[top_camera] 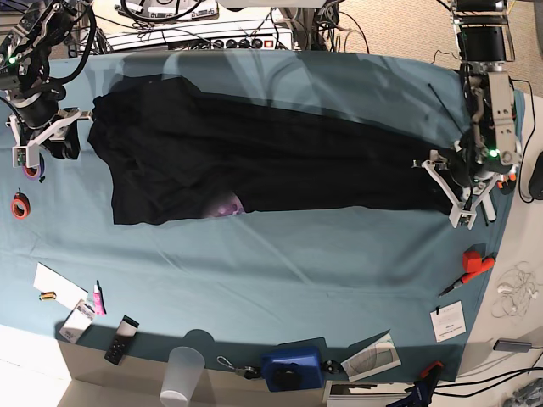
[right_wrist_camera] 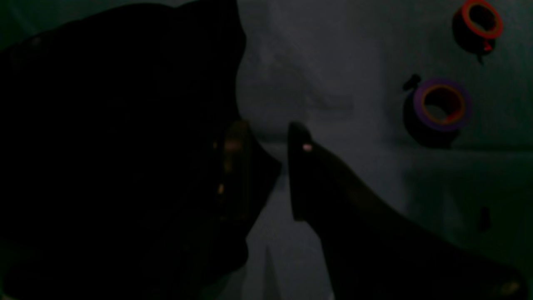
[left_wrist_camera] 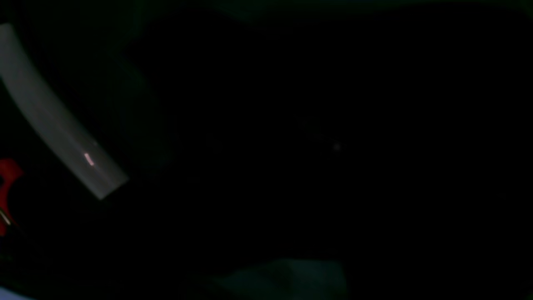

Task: Layout the t-shirt on the table in an organized manner, then fold the t-shirt properly
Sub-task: 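Lower the folded edge and smooth it with both grippers, then move the left gripper over the shirt's hem end and grasp it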

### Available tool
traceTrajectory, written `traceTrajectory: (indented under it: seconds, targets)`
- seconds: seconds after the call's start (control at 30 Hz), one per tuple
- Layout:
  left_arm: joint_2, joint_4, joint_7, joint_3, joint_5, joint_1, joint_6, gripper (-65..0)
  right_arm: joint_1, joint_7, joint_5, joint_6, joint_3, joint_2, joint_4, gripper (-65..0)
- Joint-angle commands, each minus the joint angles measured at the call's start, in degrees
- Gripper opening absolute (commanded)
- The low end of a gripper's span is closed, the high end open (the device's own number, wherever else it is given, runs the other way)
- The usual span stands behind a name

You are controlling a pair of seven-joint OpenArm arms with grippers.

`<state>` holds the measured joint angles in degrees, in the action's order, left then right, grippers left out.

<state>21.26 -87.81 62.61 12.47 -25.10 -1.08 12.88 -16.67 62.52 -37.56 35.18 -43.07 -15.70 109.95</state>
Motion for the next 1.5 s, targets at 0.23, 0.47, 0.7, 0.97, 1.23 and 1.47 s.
traceTrajectory:
  seconds: [0.23, 0.47, 0.7, 0.97, 1.23, 1.47]
  targets:
    - [0.13, 2.43, 9.35, -1.03, -14.08, -1.16, 4.42, -65.0, 0.33, -1.62, -0.79, -0.09, -0.5, -1.14, 1.05, -48.9]
    - [2.78, 2.36, 9.62, 4.13, -13.57, -4.24, 4.94, -65.0, 0.33, -1.6, -0.79, -0.09, -0.5, -1.14, 1.05, -48.9]
    - [2.73, -1.51, 10.93, 14.82, -22.75, -5.55, 8.41, -65.0, 0.33, -1.73, -0.81, -0.09, -0.5, -1.14, 1.05, -48.9]
    - [2.38, -13.77, 11.91, 12.09, -26.82, -2.16, 12.72, -65.0, 0.33, -1.7, -0.81, -0.11, -0.5, -1.14, 1.05, -48.9]
    - [-2.67, -21.29, 8.33, 2.49, -14.49, 3.3, 8.52, -65.0, 0.33, -2.89, -0.83, -0.09, -0.5, -1.11, 1.05, -48.9]
    - [-10.97, -24.06, 4.81, -8.52, 0.81, 1.49, 2.47, -65.0, 0.33, -3.26, -0.81, -0.09, -0.5, -1.11, 1.05, -48.9]
